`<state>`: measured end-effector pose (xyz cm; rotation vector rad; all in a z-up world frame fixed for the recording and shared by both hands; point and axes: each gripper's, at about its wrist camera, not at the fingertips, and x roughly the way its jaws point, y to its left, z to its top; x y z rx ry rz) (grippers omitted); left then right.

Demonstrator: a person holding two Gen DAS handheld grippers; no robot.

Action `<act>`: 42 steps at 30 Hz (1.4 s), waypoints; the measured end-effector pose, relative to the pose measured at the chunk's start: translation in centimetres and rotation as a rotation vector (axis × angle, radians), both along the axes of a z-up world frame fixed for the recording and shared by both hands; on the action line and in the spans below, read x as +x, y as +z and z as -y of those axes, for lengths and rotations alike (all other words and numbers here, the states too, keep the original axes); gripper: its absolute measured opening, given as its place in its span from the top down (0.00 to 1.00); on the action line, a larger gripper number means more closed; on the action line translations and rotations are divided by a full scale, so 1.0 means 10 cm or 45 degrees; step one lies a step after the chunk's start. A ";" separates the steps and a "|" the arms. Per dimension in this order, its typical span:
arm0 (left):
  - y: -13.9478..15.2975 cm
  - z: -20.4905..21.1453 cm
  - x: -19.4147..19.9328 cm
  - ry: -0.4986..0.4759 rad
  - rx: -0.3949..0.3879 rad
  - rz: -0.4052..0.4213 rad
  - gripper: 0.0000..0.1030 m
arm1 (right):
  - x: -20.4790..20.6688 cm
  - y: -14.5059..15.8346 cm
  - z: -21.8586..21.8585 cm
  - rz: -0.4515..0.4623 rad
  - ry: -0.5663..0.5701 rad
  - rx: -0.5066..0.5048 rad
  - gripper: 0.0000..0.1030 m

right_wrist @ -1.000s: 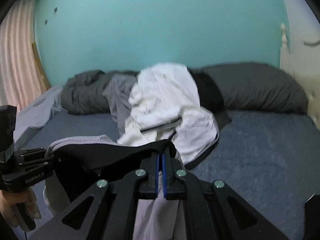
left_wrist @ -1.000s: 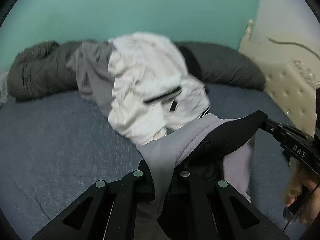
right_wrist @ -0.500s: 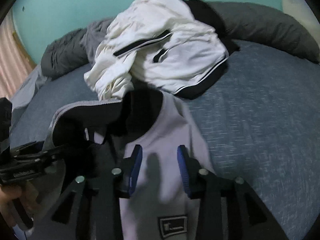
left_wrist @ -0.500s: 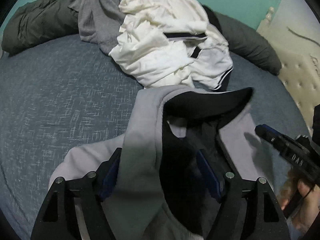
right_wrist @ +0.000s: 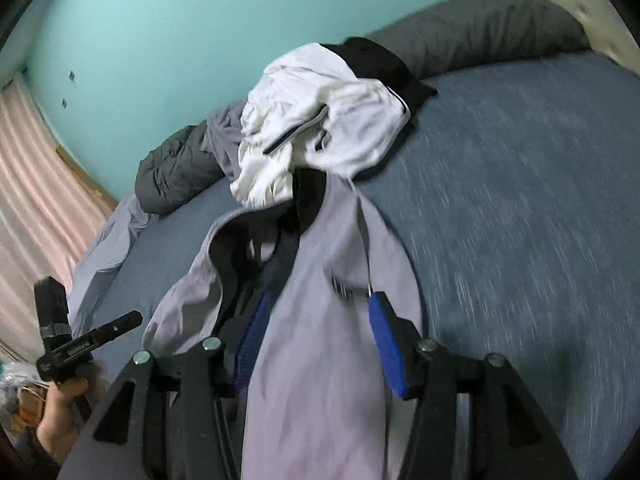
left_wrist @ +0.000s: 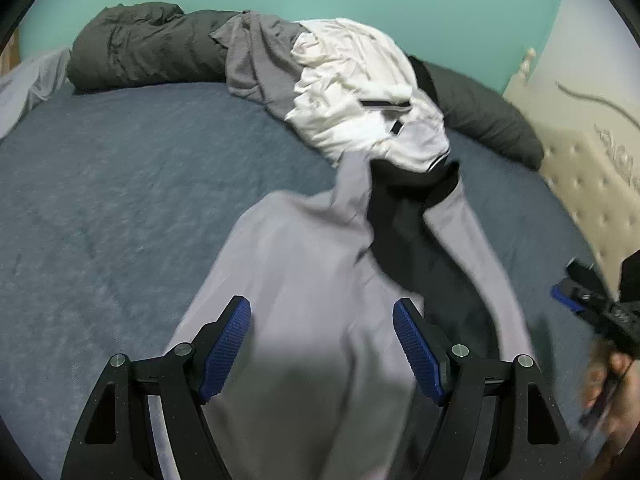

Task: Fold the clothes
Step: 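Lower the jacket onto the bed, laying it flat with both tools, then open both tools and release the jacket hem onto the bed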

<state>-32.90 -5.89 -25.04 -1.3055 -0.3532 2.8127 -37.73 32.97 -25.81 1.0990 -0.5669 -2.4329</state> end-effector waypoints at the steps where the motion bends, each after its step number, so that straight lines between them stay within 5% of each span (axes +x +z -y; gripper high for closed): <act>1: -0.02 0.04 0.04 0.006 -0.024 0.011 0.25 | 0.06 -0.02 0.01 0.016 0.024 0.021 0.49; 6: -0.16 0.28 0.17 0.032 -0.027 0.082 0.25 | 0.19 -0.15 0.06 0.106 0.114 0.158 0.49; 16: -0.46 0.50 0.57 0.029 0.056 0.186 0.25 | 0.36 -0.54 -0.41 0.266 -0.060 0.100 0.49; 26: -0.69 0.54 0.98 -0.010 0.061 0.311 0.25 | 0.60 -0.79 -0.34 0.401 0.128 0.146 0.50; 32: -0.81 0.50 1.11 -0.075 0.157 0.367 0.67 | 0.74 -0.95 -0.28 0.468 0.172 0.118 0.92; 33: -0.81 0.47 1.11 -0.095 0.156 0.372 0.80 | 0.76 -0.94 -0.27 0.459 0.172 0.120 0.94; 36: -0.77 0.39 1.13 -0.123 0.120 0.372 0.96 | 0.80 -0.86 -0.25 0.432 0.168 0.121 0.98; 42: -0.44 0.49 1.15 -0.108 0.035 0.305 0.97 | 0.82 -0.47 -0.39 0.309 0.147 0.186 0.99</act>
